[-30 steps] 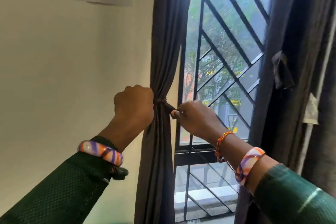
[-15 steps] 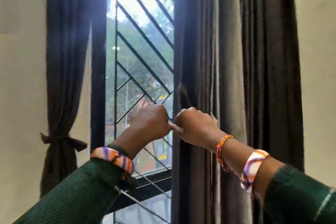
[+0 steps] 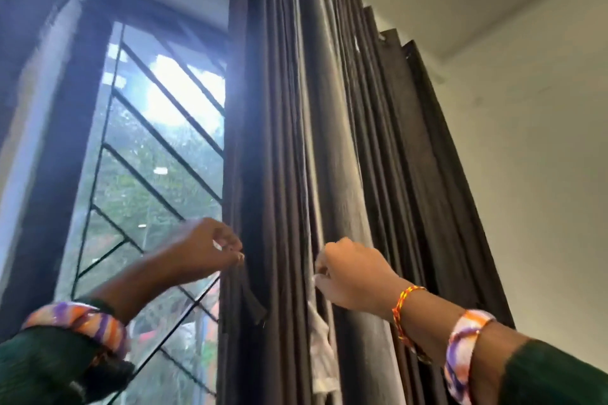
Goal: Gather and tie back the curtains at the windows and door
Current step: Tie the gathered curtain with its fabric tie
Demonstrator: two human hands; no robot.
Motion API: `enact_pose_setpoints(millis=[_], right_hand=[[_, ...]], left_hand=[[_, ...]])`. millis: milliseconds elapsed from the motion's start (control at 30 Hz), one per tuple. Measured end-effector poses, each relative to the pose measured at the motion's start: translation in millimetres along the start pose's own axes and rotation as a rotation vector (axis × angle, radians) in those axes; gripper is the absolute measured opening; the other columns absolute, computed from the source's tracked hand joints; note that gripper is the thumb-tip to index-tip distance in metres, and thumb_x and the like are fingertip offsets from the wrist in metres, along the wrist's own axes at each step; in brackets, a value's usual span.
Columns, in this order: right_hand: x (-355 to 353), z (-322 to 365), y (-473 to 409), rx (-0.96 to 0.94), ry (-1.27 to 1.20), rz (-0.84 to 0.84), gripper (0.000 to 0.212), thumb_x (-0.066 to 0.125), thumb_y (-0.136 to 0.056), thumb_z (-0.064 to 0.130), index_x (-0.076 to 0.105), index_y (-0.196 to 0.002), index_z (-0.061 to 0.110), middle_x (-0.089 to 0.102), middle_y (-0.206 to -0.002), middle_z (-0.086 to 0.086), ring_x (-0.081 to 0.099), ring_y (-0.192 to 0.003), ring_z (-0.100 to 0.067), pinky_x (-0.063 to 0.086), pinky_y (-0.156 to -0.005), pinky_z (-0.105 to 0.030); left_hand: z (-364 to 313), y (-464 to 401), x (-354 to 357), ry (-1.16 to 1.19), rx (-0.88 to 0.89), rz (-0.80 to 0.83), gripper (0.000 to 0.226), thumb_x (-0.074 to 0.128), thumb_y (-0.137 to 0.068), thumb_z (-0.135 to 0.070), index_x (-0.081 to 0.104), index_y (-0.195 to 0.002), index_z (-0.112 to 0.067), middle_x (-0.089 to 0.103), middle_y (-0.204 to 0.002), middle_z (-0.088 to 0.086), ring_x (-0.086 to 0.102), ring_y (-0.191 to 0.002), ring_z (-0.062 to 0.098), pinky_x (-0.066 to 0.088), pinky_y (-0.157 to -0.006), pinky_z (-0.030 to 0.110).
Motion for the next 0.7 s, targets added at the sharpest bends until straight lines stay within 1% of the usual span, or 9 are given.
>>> enact_pose_setpoints(millis=[67, 200, 267, 333, 433, 533, 567, 633, 700], right_hand=[[-0.5, -12.4, -23.0, 0.018, -0.05, -0.051, 0.022, 0.047, -0.087, 0.022, 0.064, -0.096, 0.009, 0.064, -0.104, -0.014, 0.06, -0.098, -0.036, 0.047, -0.079, -0.035], [0.1, -30.1, -80.0, 0.016, -0.143, -0.111, 0.021, 0.052, -0.086, 0.025, 0.067, -0.095, 0.014, 0.065, -0.103, -0.008, 0.062, -0.096, -0.032, 0.051, -0.081, -0.035], [-2.2, -37.6, -110.7, 0.03, -0.16, -0.138, 0.021, 0.053, -0.086, 0.027, 0.066, -0.1, 0.017, 0.064, -0.106, -0.006, 0.06, -0.1, -0.03, 0.048, -0.081, -0.033], [-2.4, -45.8, -141.1, 0.04, -0.194, -0.164, 0.026, 0.055, -0.086, 0.028, 0.062, -0.107, 0.016, 0.064, -0.107, -0.007, 0.06, -0.102, -0.031, 0.05, -0.084, -0.033], [2.4, -54.9, -183.3, 0.044, -0.265, -0.199, 0.039, 0.056, -0.084, 0.027, 0.049, -0.118, 0.01, 0.063, -0.11, -0.011, 0.058, -0.106, -0.033, 0.05, -0.088, -0.039], [4.1, -57.2, -214.5, 0.087, -0.363, -0.258, 0.049, 0.058, -0.087, 0.032, 0.041, -0.124, 0.005, 0.056, -0.122, -0.015, 0.053, -0.114, -0.034, 0.046, -0.092, -0.035], [6.1, -57.0, -222.5, 0.105, -0.429, -0.266, 0.05, 0.058, -0.088, 0.033, 0.04, -0.125, 0.004, 0.055, -0.124, -0.016, 0.053, -0.115, -0.034, 0.045, -0.093, -0.035], [11.4, -55.8, -235.4, 0.142, -0.582, -0.265, 0.049, 0.058, -0.089, 0.035, 0.041, -0.122, 0.003, 0.053, -0.126, -0.016, 0.052, -0.116, -0.032, 0.043, -0.092, -0.033], [14.5, -51.4, -241.5, 0.153, -0.742, -0.26, 0.051, 0.056, -0.09, 0.036, 0.04, -0.125, 0.002, 0.05, -0.132, -0.015, 0.049, -0.121, -0.03, 0.041, -0.093, -0.03]], left_hand=[[3.3, -23.3, -2.2, 0.016, 0.06, -0.071, 0.012, 0.076, -0.071, -0.032, 0.065, -0.074, -0.036, 0.06, -0.073, -0.013, 0.059, -0.076, 0.011, 0.036, -0.059, 0.006], [17.4, -68.0, -10.0, 0.059, 0.152, -0.23, 0.037, 0.063, -0.049, -0.064, 0.066, -0.077, -0.04, 0.063, -0.093, -0.007, 0.06, -0.082, 0.01, 0.045, -0.069, 0.02], [27.4, -91.5, -15.8, 0.07, 0.143, -0.322, 0.036, 0.063, -0.051, -0.065, 0.065, -0.079, -0.043, 0.063, -0.1, -0.006, 0.062, -0.086, 0.013, 0.046, -0.07, 0.023], [38.6, -114.7, -19.3, 0.081, 0.097, -0.381, 0.044, 0.066, -0.056, -0.064, 0.062, -0.095, -0.045, 0.06, -0.115, -0.004, 0.061, -0.096, 0.017, 0.046, -0.071, 0.024], [50.4, -142.3, -16.2, -0.001, 0.045, -0.42, 0.084, 0.061, -0.064, -0.067, 0.029, -0.138, -0.043, 0.035, -0.148, -0.001, 0.047, -0.124, 0.024, 0.043, -0.098, 0.038], [53.2, -158.9, -6.7, 0.015, 0.071, -0.442, 0.099, 0.064, -0.073, -0.057, -0.002, -0.145, -0.039, 0.015, -0.156, -0.002, 0.027, -0.139, 0.022, 0.031, -0.108, 0.039], [53.5, -163.5, -2.4, 0.006, 0.071, -0.437, 0.099, 0.065, -0.076, -0.052, -0.006, -0.144, -0.038, 0.015, -0.156, -0.002, 0.026, -0.14, 0.021, 0.03, -0.108, 0.038], [51.7, -170.6, 7.0, -0.023, 0.048, -0.399, 0.096, 0.065, -0.08, -0.043, -0.006, -0.144, -0.036, 0.029, -0.15, 0.003, 0.04, -0.131, 0.023, 0.037, -0.1, 0.033], [45.6, -175.3, 17.0, -0.056, 0.047, -0.345, 0.088, 0.062, -0.084, -0.029, -0.001, -0.146, -0.032, 0.05, -0.125, 0.006, 0.06, -0.098, 0.017, 0.044, -0.078, 0.02]])
Point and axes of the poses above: each hand's wrist, its own y-axis away from the middle knuckle, its own x-axis out of the palm, z = x × y, the point moved 3 cm from there along -y, towards the middle knuckle
